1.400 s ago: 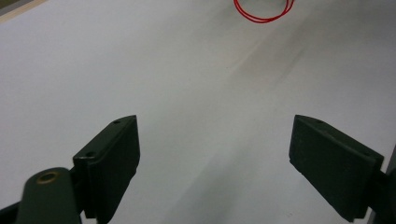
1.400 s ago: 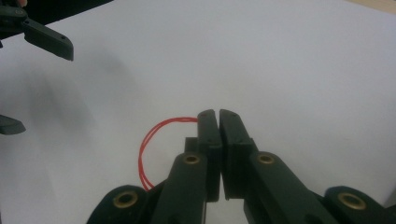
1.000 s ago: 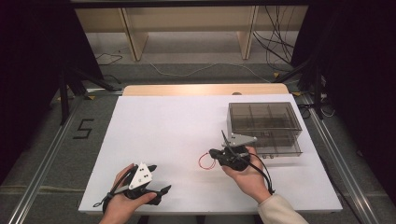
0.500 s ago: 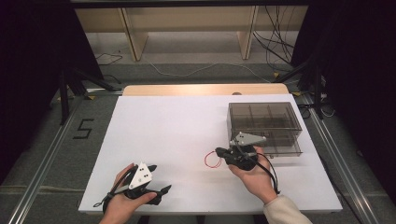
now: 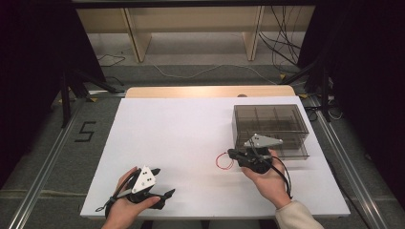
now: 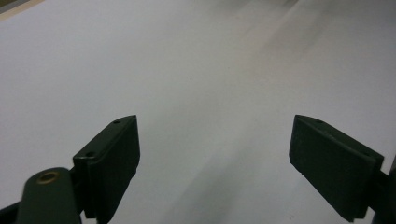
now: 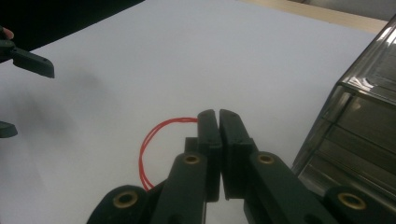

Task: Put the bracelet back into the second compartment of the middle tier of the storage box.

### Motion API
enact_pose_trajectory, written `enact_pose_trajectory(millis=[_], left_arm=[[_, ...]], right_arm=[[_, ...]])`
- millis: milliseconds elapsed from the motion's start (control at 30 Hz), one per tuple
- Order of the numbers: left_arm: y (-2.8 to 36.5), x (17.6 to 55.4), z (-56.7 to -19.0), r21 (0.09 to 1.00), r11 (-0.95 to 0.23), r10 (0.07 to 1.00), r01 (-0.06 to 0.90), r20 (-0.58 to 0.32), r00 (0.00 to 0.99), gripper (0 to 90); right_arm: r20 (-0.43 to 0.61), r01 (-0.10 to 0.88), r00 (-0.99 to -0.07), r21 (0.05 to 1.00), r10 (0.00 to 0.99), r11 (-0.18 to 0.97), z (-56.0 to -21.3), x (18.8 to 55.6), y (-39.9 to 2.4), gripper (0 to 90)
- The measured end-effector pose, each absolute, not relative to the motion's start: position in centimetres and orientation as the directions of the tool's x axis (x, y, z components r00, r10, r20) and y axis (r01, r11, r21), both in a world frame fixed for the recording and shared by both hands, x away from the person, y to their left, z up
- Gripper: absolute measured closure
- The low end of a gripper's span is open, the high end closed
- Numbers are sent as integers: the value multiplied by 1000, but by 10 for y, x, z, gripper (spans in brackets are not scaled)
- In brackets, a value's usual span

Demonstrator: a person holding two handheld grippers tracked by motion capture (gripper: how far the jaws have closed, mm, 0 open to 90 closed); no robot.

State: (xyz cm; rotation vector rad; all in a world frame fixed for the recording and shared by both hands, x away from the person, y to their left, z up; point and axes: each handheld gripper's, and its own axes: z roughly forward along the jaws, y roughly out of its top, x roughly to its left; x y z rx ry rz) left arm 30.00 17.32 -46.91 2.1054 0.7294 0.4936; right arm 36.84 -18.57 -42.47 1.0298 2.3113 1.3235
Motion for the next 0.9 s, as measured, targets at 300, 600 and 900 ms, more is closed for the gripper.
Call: enact_pose_trajectory(millis=[300, 600, 900], left_arm=[[173, 300, -469, 813, -484, 652, 323, 90, 753, 160], [173, 300, -468, 816, -485, 651, 315, 97, 753, 160], [173, 300, -468, 816, -485, 652, 316, 96, 752, 160]], right_arm=[[113, 452, -687, 840, 718, 301, -422, 367, -198, 884], [118, 454, -671, 846, 732, 280, -419, 366, -210, 884], [124, 461, -654, 848, 746, 262, -418, 366, -221, 885]])
